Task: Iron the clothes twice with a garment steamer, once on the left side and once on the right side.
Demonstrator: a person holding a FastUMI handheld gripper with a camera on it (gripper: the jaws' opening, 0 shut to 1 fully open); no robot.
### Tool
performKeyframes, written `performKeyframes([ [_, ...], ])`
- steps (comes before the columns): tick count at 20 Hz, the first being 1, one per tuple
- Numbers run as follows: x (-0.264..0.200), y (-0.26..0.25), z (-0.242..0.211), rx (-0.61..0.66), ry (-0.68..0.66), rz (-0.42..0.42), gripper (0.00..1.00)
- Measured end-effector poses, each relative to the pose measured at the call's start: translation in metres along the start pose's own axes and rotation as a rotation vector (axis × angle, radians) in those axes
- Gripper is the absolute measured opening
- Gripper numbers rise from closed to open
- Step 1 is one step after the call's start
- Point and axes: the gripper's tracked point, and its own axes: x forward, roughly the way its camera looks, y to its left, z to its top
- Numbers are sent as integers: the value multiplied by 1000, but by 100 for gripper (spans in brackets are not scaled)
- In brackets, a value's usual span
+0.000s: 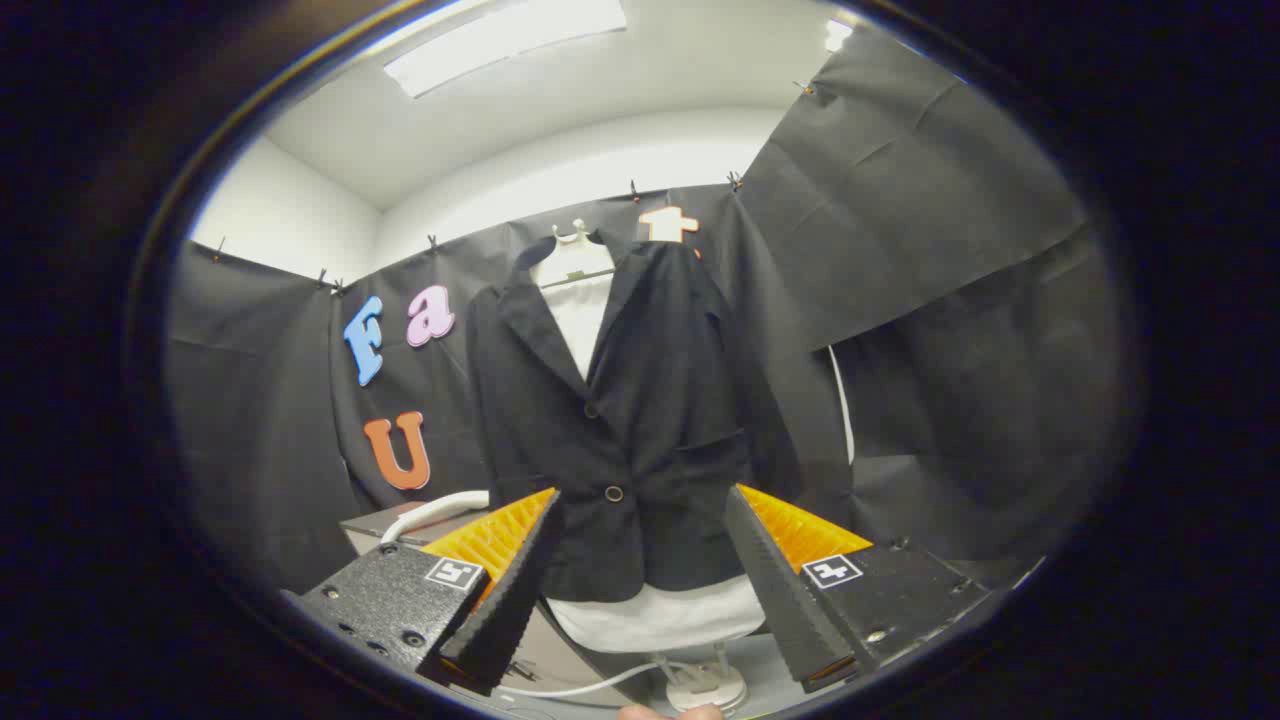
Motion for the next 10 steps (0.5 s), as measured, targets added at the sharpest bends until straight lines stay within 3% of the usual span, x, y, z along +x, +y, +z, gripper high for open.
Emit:
performKeyframes([
  [10, -2, 2, 6, -70, 13, 20, 100],
])
